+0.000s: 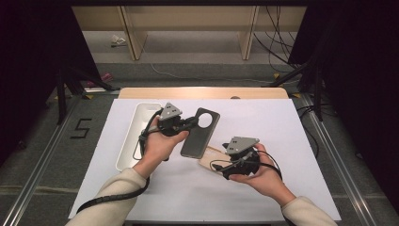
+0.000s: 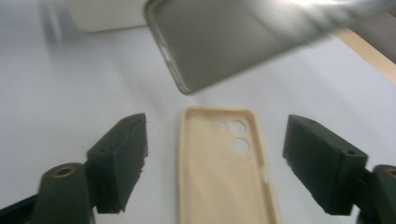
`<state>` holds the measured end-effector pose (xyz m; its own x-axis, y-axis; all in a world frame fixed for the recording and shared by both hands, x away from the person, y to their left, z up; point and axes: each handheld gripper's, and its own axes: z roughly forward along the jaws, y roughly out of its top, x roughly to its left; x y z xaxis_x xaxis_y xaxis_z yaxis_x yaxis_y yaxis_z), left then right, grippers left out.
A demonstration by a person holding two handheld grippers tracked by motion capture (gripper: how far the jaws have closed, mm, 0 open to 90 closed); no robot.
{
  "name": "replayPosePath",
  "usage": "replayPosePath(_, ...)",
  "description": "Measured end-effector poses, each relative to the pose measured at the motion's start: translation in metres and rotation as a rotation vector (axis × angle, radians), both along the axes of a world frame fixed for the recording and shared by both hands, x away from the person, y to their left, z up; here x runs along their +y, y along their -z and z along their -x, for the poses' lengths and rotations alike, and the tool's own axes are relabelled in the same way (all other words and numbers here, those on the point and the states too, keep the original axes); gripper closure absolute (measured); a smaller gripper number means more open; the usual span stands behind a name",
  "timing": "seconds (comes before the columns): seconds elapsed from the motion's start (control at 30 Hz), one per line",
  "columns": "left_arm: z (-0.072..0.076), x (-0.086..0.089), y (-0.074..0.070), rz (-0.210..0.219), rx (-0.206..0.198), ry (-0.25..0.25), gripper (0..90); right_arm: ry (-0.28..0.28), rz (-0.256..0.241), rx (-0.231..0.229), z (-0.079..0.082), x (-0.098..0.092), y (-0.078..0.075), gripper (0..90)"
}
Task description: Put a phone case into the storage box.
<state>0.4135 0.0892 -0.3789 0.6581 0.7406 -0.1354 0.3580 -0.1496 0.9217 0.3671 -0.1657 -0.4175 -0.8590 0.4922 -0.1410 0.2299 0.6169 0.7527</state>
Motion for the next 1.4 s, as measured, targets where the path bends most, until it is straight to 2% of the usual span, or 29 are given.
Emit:
replayPosePath(0.03,0.002,0.004,0.001,0.003,-0.010,-0.005,81.3,0.029,-0.036,0.009,-0.002,-0.005,0.001,16.3)
replayPosePath(0.07,0.005,0.007,0.001,0.007,-0.019,-0.011,81.3,0.045,-0.051,0.010,-0.004,-0.008,0.001,16.8)
replayPosePath(0.2,0.013,0.019,0.006,0.053,-0.045,-0.040,81.4,0.081,-0.088,0.010,-0.007,-0.013,0.005,16.5)
replayPosePath(0.3,0.018,0.025,0.007,0.072,-0.066,-0.056,81.4,0.115,-0.109,0.028,-0.010,-0.019,0.009,16.5)
replayPosePath(0.33,0.020,0.028,0.007,0.082,-0.076,-0.064,81.4,0.144,-0.127,0.041,-0.011,-0.022,0.011,16.5)
replayPosePath(0.43,0.022,0.031,0.008,0.092,-0.079,-0.066,81.4,0.168,-0.130,0.044,-0.012,-0.024,0.011,16.5)
replayPosePath(0.53,0.022,0.034,0.009,0.094,-0.077,-0.060,81.4,0.200,-0.138,0.025,-0.014,-0.031,0.012,16.5)
replayPosePath(0.73,0.022,0.037,0.008,0.088,-0.090,-0.058,81.3,0.200,-0.144,0.027,-0.017,-0.039,0.013,16.3)
replayPosePath(0.77,0.022,0.038,0.008,0.087,-0.093,-0.054,81.3,0.208,-0.156,0.040,-0.019,-0.041,0.013,16.3)
replayPosePath(0.93,0.022,0.039,0.006,0.083,-0.103,-0.045,81.4,0.213,-0.184,0.037,-0.020,-0.046,0.012,16.3)
replayPosePath(1.27,0.018,0.052,-0.003,0.111,-0.123,-0.059,81.4,0.235,-0.227,0.038,-0.022,-0.051,0.011,16.1)
replayPosePath(1.4,0.016,0.061,-0.006,0.140,-0.113,-0.083,81.4,0.237,-0.234,0.045,-0.023,-0.052,0.011,16.1)
